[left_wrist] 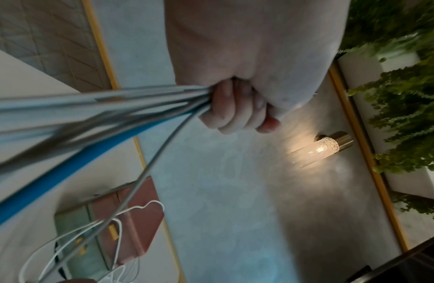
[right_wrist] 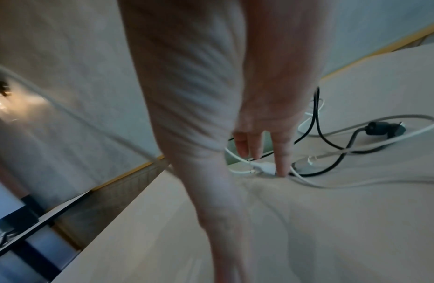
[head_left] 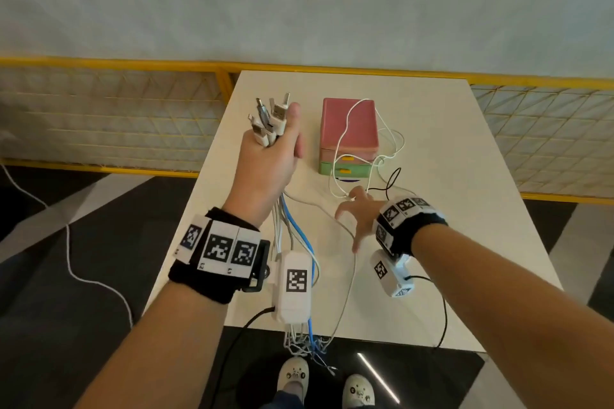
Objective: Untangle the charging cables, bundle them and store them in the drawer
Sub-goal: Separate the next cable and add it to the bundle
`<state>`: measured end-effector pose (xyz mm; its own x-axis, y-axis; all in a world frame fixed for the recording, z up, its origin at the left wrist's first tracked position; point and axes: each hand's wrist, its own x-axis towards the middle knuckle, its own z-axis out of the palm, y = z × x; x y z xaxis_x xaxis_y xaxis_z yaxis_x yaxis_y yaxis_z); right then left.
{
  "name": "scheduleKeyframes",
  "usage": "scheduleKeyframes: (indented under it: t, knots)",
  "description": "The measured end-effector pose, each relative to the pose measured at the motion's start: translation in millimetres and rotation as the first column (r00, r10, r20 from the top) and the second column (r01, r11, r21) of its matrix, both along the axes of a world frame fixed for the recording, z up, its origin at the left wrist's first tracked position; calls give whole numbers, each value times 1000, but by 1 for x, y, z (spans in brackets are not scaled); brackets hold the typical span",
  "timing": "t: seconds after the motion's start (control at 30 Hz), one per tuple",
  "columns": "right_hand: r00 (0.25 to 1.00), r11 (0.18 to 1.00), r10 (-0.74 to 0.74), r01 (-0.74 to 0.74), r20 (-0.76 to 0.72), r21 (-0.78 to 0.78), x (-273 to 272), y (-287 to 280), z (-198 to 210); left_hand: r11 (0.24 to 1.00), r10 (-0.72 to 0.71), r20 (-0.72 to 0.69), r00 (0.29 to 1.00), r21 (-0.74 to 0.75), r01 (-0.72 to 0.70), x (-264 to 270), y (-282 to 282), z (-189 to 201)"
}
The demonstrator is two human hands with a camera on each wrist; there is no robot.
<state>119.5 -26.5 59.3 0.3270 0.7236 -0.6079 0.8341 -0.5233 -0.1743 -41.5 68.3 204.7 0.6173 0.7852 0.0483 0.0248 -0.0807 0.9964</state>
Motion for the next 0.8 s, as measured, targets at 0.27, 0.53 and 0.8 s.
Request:
scheduleKeyframes:
  t: [0.27,0.53,0.8]
  knots:
    - [998,999,-47,46,39,24,23,23,-16,993,50,-33,998,-105,-53,11,13,-5]
    - [927,858,-301,365,-223,363,24,13,-10,996,41,-44,998,-82,-44,14,17,-8]
    - [688,393,-81,687,-721,612,-6,-14,63,980,-141,-75,987,128,149,7,13,-10]
